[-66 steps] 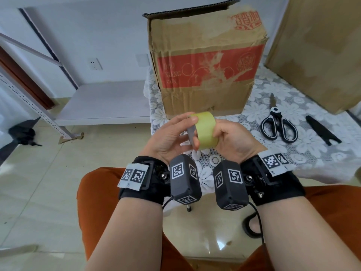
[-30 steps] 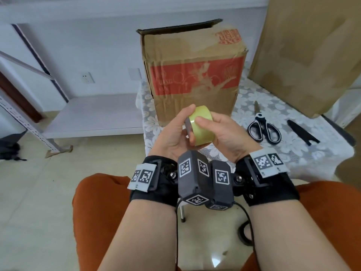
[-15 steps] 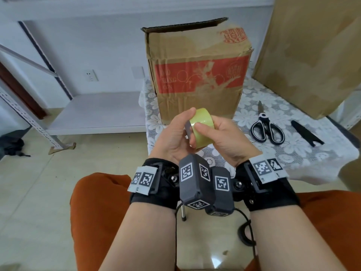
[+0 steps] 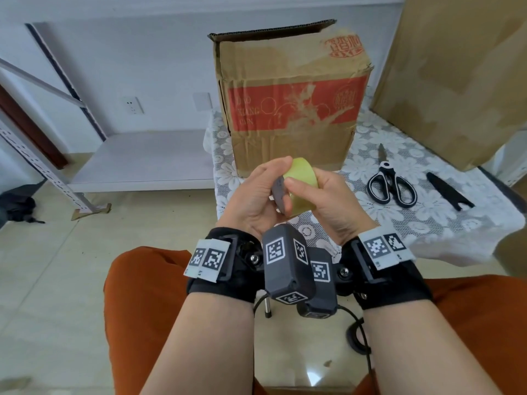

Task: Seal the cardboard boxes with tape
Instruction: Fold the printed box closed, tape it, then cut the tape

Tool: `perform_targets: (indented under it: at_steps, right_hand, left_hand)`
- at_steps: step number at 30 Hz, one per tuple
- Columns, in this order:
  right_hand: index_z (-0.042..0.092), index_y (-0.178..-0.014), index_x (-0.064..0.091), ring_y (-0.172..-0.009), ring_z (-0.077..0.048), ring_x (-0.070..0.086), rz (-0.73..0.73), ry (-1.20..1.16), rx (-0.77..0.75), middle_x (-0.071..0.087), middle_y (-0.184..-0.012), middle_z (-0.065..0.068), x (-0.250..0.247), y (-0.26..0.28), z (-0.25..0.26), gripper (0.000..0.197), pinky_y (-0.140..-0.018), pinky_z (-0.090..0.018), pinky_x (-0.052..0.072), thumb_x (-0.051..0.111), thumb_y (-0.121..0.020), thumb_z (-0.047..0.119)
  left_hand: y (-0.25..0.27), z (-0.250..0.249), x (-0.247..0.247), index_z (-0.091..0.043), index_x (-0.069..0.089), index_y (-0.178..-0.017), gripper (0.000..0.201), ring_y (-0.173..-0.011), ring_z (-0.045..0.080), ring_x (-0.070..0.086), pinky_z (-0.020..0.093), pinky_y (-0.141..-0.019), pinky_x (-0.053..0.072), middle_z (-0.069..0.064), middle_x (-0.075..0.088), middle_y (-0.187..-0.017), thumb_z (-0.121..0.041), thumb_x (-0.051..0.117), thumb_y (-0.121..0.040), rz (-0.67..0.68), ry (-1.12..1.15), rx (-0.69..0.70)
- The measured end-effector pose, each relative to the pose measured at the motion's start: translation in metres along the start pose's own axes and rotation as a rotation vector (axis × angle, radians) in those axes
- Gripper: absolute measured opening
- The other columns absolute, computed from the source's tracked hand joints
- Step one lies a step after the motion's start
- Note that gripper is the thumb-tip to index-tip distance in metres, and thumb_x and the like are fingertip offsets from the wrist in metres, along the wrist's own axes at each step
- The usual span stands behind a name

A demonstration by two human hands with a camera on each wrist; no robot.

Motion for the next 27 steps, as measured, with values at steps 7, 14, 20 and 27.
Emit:
perform_targets:
  at_steps: [7, 14, 20, 27]
  right_hand:
    - [0.006, -0.079, 0.065, -0.057, -0.010, 0.058, -0.088, 0.039, 0.015, 0.060, -0.064, -0.008, -0.005, -0.001, 0.000, 0.027, -0.062, -0.022, 0.048, 0.059, -0.091, 0.029]
    - [0.008, -0.084, 0.067, -0.066, -0.016, 0.061, 0.055, 0.013, 0.042, 0.062, -0.073, -0.013, -0.004, 0.005, -0.004, 0.016, -0.064, -0.023, 0.051, 0.065, -0.079, 0.023]
    - [0.009, -0.076, 0.065, -0.058, -0.012, 0.058, -0.101, 0.089, 0.052, 0.060, -0.064, -0.007, -0.010, 0.001, -0.007, 0.027, -0.064, -0.024, 0.047, 0.058, -0.092, 0.029]
    - [0.000, -0.106, 0.062, -0.073, -0.020, 0.063, 0.087, -0.145, 0.120, 0.064, -0.084, -0.016, -0.007, 0.006, -0.012, 0.024, -0.065, -0.026, 0.052, 0.057, -0.089, 0.015]
  left_hand:
    - [0.008, 0.001, -0.006, -0.002, 0.058, -0.124, 0.049, -0.089, 0.031, 0.055, 0.061, -0.103, 0.038, 0.014, 0.055, -0.074, -0.024, 0.074, -0.084, -0.014, -0.037, -0.010]
    - [0.012, 0.000, -0.006, -0.011, 0.057, -0.132, 0.050, -0.081, 0.027, 0.057, 0.052, -0.101, 0.041, 0.010, 0.058, -0.062, -0.027, 0.071, -0.087, -0.007, -0.079, -0.043]
    - [0.014, 0.003, -0.004, -0.004, 0.057, -0.130, 0.052, -0.070, 0.027, 0.058, 0.058, -0.104, 0.036, 0.014, 0.058, -0.066, -0.024, 0.073, -0.085, -0.030, -0.041, -0.022]
    - [0.017, 0.002, -0.005, -0.012, 0.062, -0.116, 0.040, -0.057, 0.019, 0.057, 0.036, -0.077, 0.050, 0.013, 0.058, -0.086, -0.029, 0.075, -0.082, -0.012, -0.060, -0.096]
Point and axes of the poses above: each hand's wrist, its own y-axis away from the middle knuckle, its own x-axis out of the palm, z = x × y, the point moved 7 cm from there along -y, towards the middle knuckle
